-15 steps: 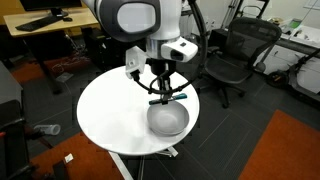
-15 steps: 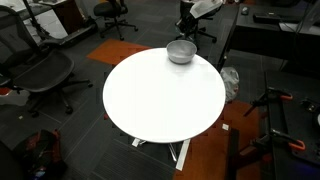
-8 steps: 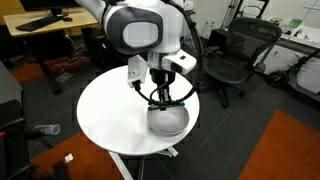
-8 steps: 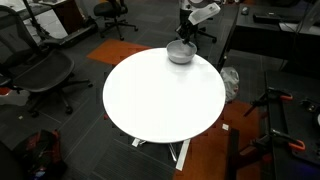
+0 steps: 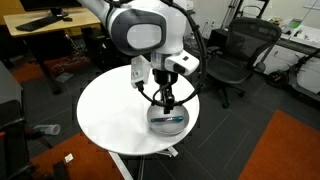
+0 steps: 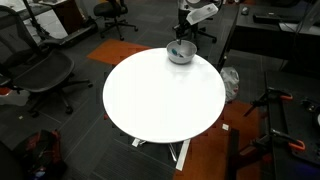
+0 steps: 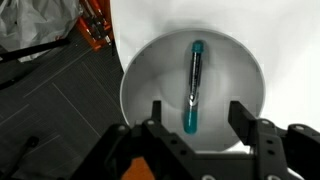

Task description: Put the marker in the bowl

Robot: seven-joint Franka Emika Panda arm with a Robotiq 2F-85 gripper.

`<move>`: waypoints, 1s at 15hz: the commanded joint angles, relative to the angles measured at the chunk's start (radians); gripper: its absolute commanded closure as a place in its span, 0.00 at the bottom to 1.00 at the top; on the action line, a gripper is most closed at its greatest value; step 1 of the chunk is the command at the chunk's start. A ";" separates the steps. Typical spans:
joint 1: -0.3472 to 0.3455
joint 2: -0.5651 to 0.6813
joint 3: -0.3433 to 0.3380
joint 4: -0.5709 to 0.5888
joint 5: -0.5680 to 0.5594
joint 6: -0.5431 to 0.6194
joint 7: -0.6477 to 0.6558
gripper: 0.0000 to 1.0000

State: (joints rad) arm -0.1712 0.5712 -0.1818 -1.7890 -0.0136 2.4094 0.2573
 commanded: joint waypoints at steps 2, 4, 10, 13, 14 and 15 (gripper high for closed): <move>0.003 -0.073 0.000 -0.030 0.017 -0.029 -0.024 0.00; 0.007 -0.124 0.000 -0.064 0.010 -0.040 -0.035 0.00; 0.020 -0.321 0.013 -0.219 0.000 -0.024 -0.108 0.00; 0.024 -0.415 0.017 -0.294 -0.002 -0.022 -0.137 0.00; 0.024 -0.442 0.018 -0.316 0.000 -0.021 -0.144 0.00; 0.025 -0.465 0.020 -0.335 0.000 -0.022 -0.153 0.00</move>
State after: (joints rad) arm -0.1480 0.2153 -0.1688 -2.0271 -0.0158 2.3974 0.1412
